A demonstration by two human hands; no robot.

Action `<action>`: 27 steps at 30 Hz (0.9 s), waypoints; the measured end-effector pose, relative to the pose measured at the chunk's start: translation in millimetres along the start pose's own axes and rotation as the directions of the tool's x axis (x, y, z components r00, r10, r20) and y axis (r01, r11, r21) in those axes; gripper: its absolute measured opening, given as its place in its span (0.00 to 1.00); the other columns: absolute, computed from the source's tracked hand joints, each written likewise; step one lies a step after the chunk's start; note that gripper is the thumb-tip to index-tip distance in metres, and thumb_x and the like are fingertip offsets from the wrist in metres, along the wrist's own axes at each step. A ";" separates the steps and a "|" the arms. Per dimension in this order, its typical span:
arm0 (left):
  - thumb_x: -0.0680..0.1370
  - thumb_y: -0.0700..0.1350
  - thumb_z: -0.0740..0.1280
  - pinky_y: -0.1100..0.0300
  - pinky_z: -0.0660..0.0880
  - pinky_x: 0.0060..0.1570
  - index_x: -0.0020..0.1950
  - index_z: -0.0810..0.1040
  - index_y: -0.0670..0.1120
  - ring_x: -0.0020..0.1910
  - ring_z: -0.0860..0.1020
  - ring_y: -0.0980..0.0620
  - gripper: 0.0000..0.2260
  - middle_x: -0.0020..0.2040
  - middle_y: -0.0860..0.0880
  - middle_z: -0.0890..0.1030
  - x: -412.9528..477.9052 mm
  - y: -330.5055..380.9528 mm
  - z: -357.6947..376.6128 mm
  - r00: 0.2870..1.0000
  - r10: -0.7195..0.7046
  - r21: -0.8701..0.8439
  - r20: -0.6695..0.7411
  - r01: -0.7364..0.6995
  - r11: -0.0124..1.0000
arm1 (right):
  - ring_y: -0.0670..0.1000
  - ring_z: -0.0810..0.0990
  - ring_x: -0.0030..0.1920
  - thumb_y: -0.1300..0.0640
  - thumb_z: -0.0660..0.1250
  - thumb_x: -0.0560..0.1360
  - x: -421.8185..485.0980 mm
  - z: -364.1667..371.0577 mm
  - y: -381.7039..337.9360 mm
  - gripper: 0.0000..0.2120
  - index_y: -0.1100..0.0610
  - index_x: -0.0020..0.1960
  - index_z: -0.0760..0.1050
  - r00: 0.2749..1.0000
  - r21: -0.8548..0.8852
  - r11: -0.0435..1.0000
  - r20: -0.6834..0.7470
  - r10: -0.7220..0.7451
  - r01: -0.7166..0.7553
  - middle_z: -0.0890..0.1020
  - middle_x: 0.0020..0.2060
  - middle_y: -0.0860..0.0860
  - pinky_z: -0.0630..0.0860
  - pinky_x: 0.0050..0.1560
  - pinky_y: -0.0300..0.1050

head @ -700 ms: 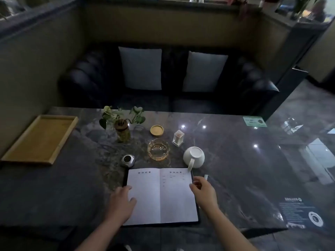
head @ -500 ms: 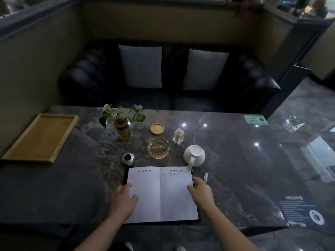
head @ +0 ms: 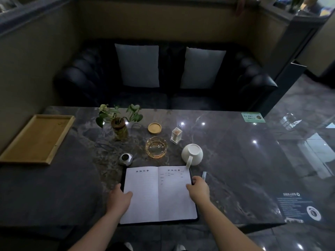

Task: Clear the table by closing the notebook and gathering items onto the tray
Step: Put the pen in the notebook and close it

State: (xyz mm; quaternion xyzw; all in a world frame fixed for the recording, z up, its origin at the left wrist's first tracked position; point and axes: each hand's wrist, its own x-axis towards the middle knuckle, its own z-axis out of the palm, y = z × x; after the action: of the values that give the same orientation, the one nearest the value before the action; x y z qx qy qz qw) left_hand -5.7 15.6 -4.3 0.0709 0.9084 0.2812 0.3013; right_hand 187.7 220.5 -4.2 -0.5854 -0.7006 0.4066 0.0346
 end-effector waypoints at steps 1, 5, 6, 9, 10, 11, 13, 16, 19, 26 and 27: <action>0.74 0.45 0.67 0.46 0.74 0.59 0.70 0.69 0.40 0.60 0.75 0.38 0.25 0.64 0.39 0.77 0.8 -0.2 -0.8 1.000 -0.003 -0.017 -0.006 0.003 1.000 | 0.51 0.75 0.39 0.61 0.67 0.74 -0.1 -0.9 -1.0 0.05 0.56 0.48 0.73 1.000 0.010 1.000 -0.002 0.014 -0.014 0.74 0.37 0.48 0.66 0.32 0.41; 0.74 0.45 0.68 0.44 0.74 0.59 0.69 0.71 0.39 0.60 0.76 0.36 0.25 0.64 0.38 0.77 7.4 -2.2 -7.7 0.996 -0.082 -0.070 -0.037 0.079 0.994 | 0.48 0.72 0.33 0.61 0.69 0.72 -1.6 0.1 -0.7 0.08 0.56 0.41 0.69 0.998 0.053 0.996 0.009 0.066 -0.066 0.74 0.33 0.50 0.66 0.33 0.43; 0.74 0.46 0.68 0.43 0.75 0.59 0.68 0.72 0.39 0.59 0.77 0.37 0.23 0.63 0.38 0.78 9.5 -3.7 -10.0 0.995 -0.099 -0.068 -0.033 0.096 0.993 | 0.50 0.75 0.36 0.61 0.69 0.72 -3.0 0.6 0.0 0.05 0.56 0.44 0.73 0.997 0.064 0.995 0.013 0.073 -0.074 0.77 0.36 0.52 0.67 0.36 0.44; 0.74 0.44 0.68 0.45 0.77 0.53 0.62 0.77 0.41 0.50 0.79 0.41 0.18 0.53 0.42 0.81 10.3 -8.7 -18.0 0.992 -0.120 -0.096 -0.036 0.116 0.989 | 0.54 0.79 0.48 0.60 0.71 0.72 -6.2 3.7 2.9 0.17 0.61 0.60 0.76 0.994 0.108 0.989 0.029 0.102 -0.105 0.81 0.48 0.53 0.72 0.46 0.45; 0.74 0.42 0.68 0.48 0.78 0.50 0.60 0.79 0.41 0.45 0.79 0.44 0.15 0.46 0.45 0.81 9.3 -10.5 -20.0 0.992 -0.113 -0.132 -0.051 0.105 0.986 | 0.52 0.79 0.48 0.60 0.70 0.72 -7.5 3.8 2.6 0.18 0.60 0.61 0.77 0.994 0.114 0.988 0.031 0.103 -0.106 0.82 0.48 0.52 0.75 0.48 0.46; 0.74 0.40 0.69 0.50 0.77 0.46 0.58 0.79 0.41 0.41 0.78 0.47 0.13 0.41 0.49 0.79 8.2 -12.6 -21.5 0.993 -0.098 -0.181 -0.061 0.086 0.980 | 0.51 0.79 0.47 0.60 0.69 0.71 -8.8 3.9 2.0 0.15 0.58 0.58 0.79 0.995 0.118 0.988 0.035 0.097 -0.101 0.84 0.48 0.50 0.77 0.50 0.47; 0.74 0.38 0.69 0.50 0.77 0.45 0.56 0.80 0.42 0.40 0.78 0.48 0.11 0.40 0.50 0.79 5.9 -13.9 -24.3 0.997 -0.062 -0.264 -0.056 0.045 0.963 | 0.50 0.82 0.44 0.60 0.68 0.70 -10.4 3.4 0.5 0.11 0.53 0.50 0.83 0.996 0.121 0.989 0.046 0.081 -0.086 0.85 0.44 0.48 0.81 0.49 0.50; 0.74 0.37 0.71 0.49 0.78 0.45 0.50 0.80 0.45 0.43 0.80 0.46 0.07 0.46 0.45 0.83 0.9 -8.9 -28.9 0.998 0.007 -0.338 -0.060 -0.027 0.941 | 0.49 0.81 0.45 0.59 0.69 0.72 -12.7 2.4 -3.7 0.09 0.51 0.52 0.80 0.997 0.152 0.987 0.060 0.038 -0.047 0.84 0.46 0.46 0.78 0.47 0.47; 0.73 0.37 0.72 0.52 0.77 0.45 0.47 0.79 0.47 0.44 0.81 0.49 0.07 0.46 0.47 0.83 -6.4 0.1 -30.6 0.992 0.091 -0.335 -0.088 -0.116 0.935 | 0.50 0.81 0.49 0.61 0.68 0.75 -14.1 2.8 -8.0 0.09 0.53 0.54 0.77 0.996 0.230 0.973 0.091 0.006 -0.027 0.83 0.50 0.49 0.78 0.51 0.49; 0.73 0.43 0.73 0.54 0.77 0.51 0.58 0.81 0.48 0.49 0.80 0.53 0.14 0.50 0.52 0.83 -34.6 37.6 -18.7 0.959 0.266 -0.290 -0.099 -0.283 0.914 | 0.46 0.80 0.45 0.52 0.64 0.80 -23.8 0.1 -10.2 0.10 0.55 0.58 0.78 0.986 0.434 0.896 0.167 0.016 -0.088 0.83 0.48 0.48 0.75 0.40 0.43; 0.73 0.44 0.73 0.55 0.77 0.52 0.59 0.80 0.48 0.49 0.80 0.55 0.14 0.50 0.52 0.83 -40.5 43.0 -12.7 0.947 0.310 -0.301 -0.080 -0.319 0.899 | 0.47 0.81 0.44 0.49 0.63 0.81 -26.6 -1.8 -10.7 0.12 0.54 0.56 0.80 0.982 0.466 0.879 0.188 0.013 -0.101 0.84 0.47 0.50 0.74 0.40 0.43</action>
State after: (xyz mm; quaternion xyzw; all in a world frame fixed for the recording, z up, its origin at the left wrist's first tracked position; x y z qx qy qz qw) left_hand 17.8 33.3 48.4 0.1644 0.8339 0.4661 0.2457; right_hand 188.4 199.1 14.9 -0.5406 -0.5625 0.6173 0.1012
